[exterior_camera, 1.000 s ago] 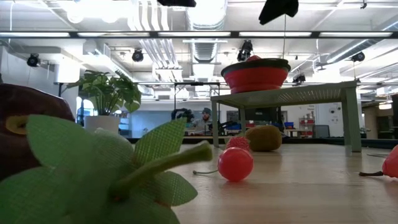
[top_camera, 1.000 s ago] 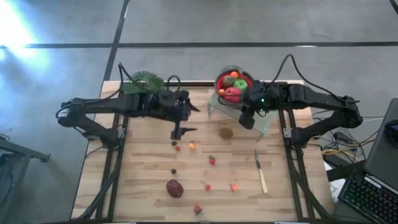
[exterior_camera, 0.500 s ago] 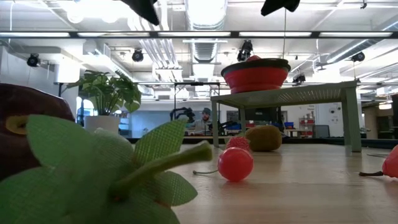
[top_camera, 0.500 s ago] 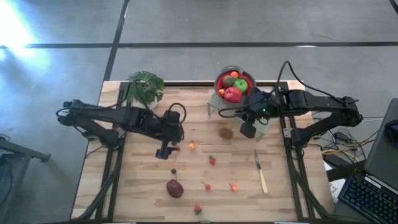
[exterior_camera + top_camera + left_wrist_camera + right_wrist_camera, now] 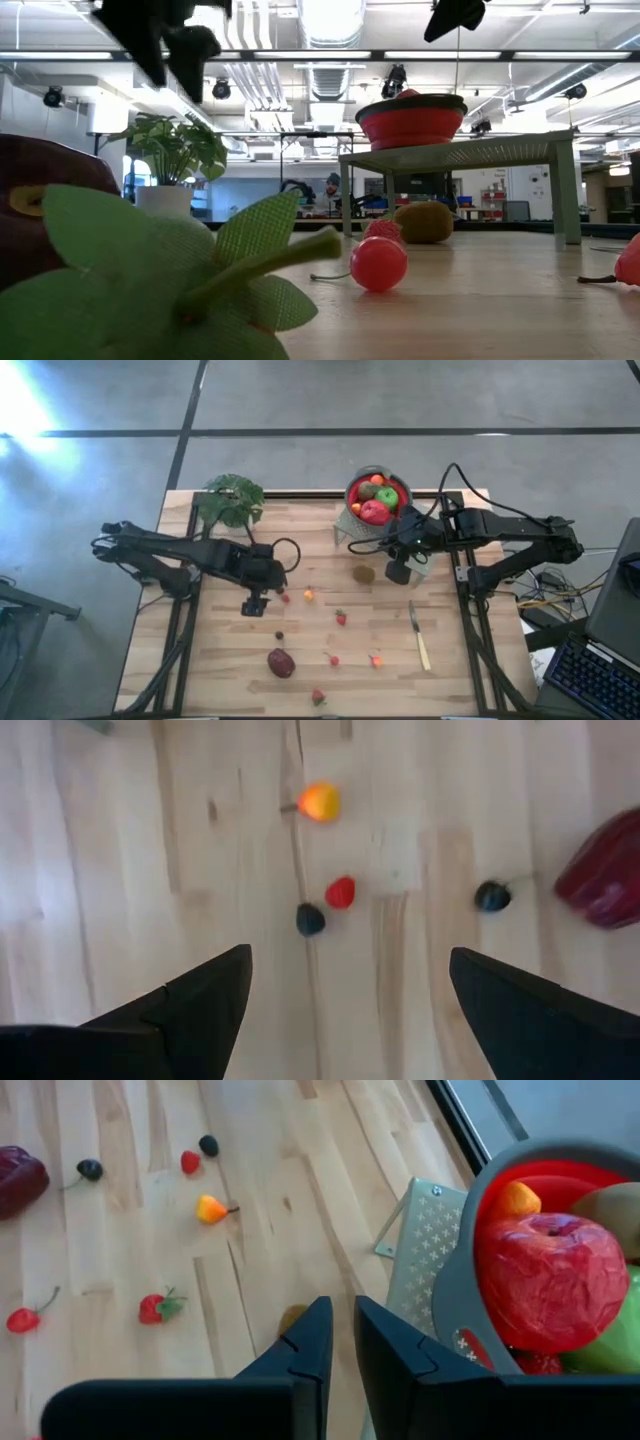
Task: Pick & Place Fruit
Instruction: Put the dark purple blackberry into the red strainer bowl
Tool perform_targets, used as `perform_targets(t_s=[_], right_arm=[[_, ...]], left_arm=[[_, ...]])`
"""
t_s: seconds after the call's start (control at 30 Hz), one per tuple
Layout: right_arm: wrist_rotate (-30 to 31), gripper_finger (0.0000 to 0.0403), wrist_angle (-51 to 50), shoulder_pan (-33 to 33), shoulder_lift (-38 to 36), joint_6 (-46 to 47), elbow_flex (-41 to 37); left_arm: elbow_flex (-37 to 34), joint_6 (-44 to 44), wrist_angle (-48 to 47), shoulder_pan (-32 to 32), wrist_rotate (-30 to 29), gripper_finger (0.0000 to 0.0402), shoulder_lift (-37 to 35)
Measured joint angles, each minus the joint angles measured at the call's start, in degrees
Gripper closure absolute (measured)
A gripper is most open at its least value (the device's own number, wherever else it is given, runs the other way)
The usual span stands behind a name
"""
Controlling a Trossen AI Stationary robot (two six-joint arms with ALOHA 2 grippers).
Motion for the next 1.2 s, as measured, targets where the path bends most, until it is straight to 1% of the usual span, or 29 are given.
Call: perform_targets(t_s=[0.13,0.33,0.5,0.6,0.8,0.97,1.1,1.2], right_arm=[[-0.02,0.0347,-0.04,-0.02,-0.02,0.00,-0.07],[-0.13,0.0332,-0.12,-0.02,-0.13,0.00,-0.07],[-0.13,0.0322,-0.11,-0.02,-0.15,0.06,-0.07],[-0.13,0.0318,-0.11,-0.02,-0.17,0.11,-0.07],[-0.11,0.0314,-0.11,-0.02,-0.24,0.20,-0.07],[-0.11,0.0328,-0.11,-0.02,-0.24,0.17,-0.07],[-0.05,0.0346,0.18,-0.02,-0.24,0.02,-0.07],[0.00,0.0357,0.65,-0.02,-0.24,-0.13,-0.07]], left_arm=[[-5.60,1.83,2.58,1.15,0.01,0.0058,0.02],[-13.21,6.58,9.99,4.25,0.45,0.0058,0.00],[-18.49,11.29,16.67,7.22,3.69,0.0058,0.02],[-21.00,13.76,19.14,8.80,4.43,0.0058,0.02],[-25.27,16.03,26.81,10.50,6.83,0.0058,0.02],[-27.71,17.57,32.06,10.74,6.93,0.0058,0.02],[-29.21,17.16,34.24,10.74,6.91,0.0058,0.02],[-31.12,16.15,37.60,10.74,6.89,0.0058,0.02]])
